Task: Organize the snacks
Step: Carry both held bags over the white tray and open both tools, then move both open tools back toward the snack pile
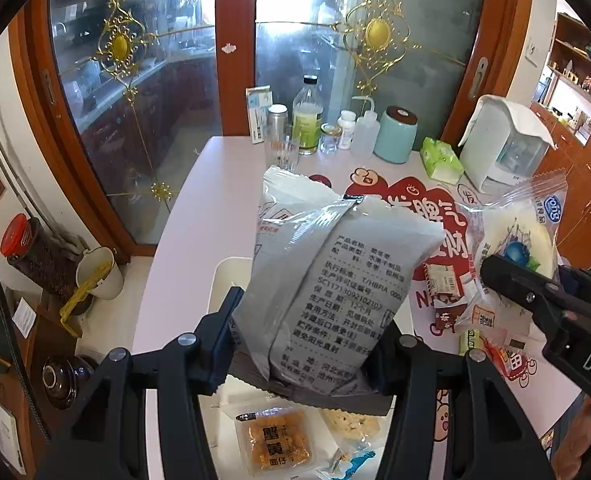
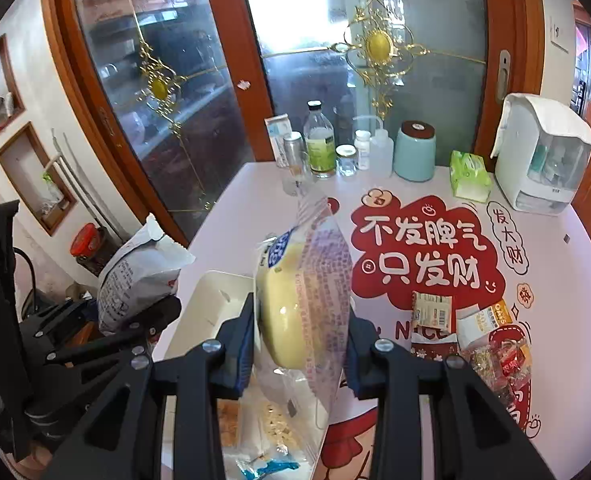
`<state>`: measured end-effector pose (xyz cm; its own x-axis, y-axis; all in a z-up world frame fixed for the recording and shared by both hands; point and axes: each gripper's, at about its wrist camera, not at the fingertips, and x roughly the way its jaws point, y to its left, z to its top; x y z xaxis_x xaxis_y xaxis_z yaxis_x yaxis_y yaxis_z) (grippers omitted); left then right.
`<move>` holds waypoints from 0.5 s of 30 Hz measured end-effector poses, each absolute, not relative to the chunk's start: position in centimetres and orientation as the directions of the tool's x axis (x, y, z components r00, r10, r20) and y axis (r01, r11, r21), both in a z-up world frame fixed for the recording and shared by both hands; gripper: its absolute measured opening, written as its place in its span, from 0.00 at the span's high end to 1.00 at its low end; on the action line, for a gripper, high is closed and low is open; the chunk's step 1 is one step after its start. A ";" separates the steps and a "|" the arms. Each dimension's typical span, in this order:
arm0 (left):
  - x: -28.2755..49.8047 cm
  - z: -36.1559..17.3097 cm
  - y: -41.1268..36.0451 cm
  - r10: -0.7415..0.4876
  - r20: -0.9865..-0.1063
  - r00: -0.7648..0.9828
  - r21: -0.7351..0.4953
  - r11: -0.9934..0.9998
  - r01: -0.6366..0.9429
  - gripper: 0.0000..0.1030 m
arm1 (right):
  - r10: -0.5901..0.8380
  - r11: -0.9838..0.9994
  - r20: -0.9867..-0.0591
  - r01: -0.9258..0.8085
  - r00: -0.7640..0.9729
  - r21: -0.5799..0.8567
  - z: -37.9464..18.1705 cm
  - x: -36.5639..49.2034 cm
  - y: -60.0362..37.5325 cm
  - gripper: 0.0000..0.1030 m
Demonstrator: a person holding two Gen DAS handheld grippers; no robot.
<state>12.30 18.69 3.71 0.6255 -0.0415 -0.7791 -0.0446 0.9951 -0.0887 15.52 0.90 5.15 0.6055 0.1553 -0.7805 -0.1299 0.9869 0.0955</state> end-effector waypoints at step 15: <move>13.0 1.4 18.8 0.035 -0.800 0.599 -0.018 0.997 -0.081 0.11 | 0.132 0.989 -0.836 -0.128 0.533 0.074 1.7 16.6 2.3 0.53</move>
<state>13.00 18.83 1.42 0.5994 0.0346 -0.7997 -0.0812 0.9965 -0.0178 16.60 2.25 1.73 0.5330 0.1317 -0.8358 -0.1285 0.9890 0.0739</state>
